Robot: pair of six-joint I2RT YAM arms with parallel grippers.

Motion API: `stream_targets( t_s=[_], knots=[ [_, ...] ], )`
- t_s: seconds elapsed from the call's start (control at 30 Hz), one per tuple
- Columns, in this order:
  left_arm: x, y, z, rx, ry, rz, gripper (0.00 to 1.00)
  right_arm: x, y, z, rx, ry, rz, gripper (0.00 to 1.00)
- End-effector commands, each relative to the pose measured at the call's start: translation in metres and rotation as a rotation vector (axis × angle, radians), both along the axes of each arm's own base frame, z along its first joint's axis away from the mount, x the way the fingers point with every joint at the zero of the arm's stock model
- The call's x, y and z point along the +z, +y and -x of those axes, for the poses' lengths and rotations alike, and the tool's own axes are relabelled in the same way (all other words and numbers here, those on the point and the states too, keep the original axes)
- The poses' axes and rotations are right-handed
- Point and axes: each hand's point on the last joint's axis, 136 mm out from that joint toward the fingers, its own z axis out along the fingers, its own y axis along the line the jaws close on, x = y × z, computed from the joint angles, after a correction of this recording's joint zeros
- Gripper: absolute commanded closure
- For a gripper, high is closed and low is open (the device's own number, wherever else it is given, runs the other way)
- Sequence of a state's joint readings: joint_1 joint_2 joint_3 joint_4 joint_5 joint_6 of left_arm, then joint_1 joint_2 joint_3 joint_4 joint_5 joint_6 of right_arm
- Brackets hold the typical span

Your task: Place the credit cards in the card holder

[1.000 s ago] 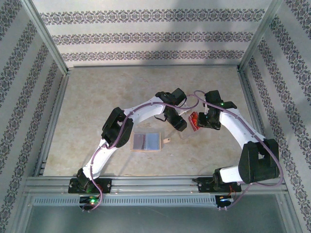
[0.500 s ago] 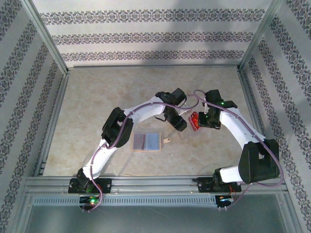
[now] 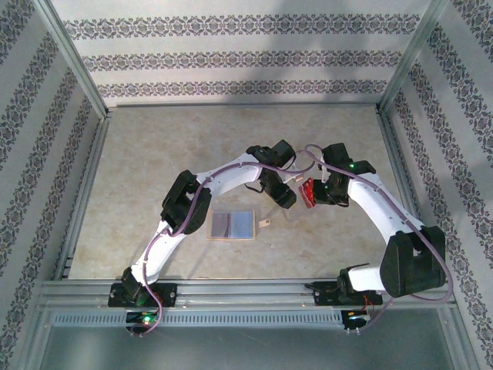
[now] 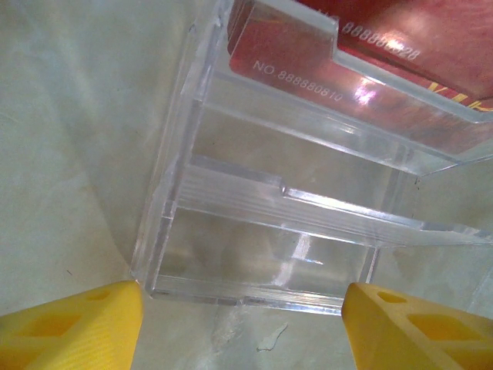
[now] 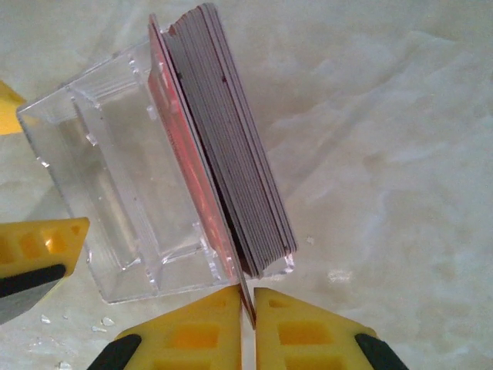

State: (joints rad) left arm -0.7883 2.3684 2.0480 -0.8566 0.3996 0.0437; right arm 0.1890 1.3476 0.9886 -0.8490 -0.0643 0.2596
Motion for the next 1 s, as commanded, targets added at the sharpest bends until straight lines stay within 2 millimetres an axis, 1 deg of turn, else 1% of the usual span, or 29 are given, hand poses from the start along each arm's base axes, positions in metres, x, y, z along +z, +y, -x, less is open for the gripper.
stream_targets(
  t_s=[0.0,0.2,0.3,0.43,0.5,0.53,0.6,0.7,0.77,0.8,0.93,0.97],
  knots=[
    [-0.033,0.014,0.025,-0.021,0.103,-0.104,0.30,0.006,-0.001,0.009,-0.007,0.010,0.018,0.89],
    [-0.035,0.014,0.027,-0.020,0.113,-0.104,0.30,0.013,0.006,0.008,0.000,-0.003,-0.009,0.92],
    [-0.035,0.014,0.027,-0.018,0.113,-0.107,0.30,0.012,0.006,0.007,-0.003,0.002,-0.006,0.91],
    [-0.034,0.014,0.027,-0.020,0.111,-0.104,0.30,0.009,0.001,0.004,0.002,0.006,0.031,0.84],
    [-0.035,0.014,0.026,-0.017,0.111,-0.108,0.30,0.008,-0.003,0.003,-0.003,0.009,0.057,0.74],
    [-0.035,0.014,0.026,-0.018,0.110,-0.108,0.30,0.009,-0.004,0.003,-0.004,0.009,0.060,0.73],
    [-0.035,0.015,0.027,-0.018,0.112,-0.108,0.30,0.009,-0.002,0.001,-0.003,0.004,0.050,0.73],
    [-0.035,0.015,0.027,-0.022,0.113,-0.109,0.30,0.009,0.002,-0.001,0.004,0.002,0.029,0.79],
    [-0.035,0.015,0.026,-0.019,0.109,-0.111,0.30,0.008,0.003,-0.002,0.004,0.006,0.028,0.79],
    [-0.035,0.015,0.026,-0.019,0.108,-0.110,0.30,0.009,0.003,-0.002,0.004,0.005,0.029,0.77],
    [-0.034,0.015,0.027,-0.021,0.110,-0.108,0.30,0.006,-0.001,-0.005,0.001,-0.004,0.060,0.63],
    [-0.035,0.015,0.027,-0.021,0.110,-0.108,0.30,0.005,-0.004,-0.007,0.002,-0.001,0.074,0.62]
  ],
)
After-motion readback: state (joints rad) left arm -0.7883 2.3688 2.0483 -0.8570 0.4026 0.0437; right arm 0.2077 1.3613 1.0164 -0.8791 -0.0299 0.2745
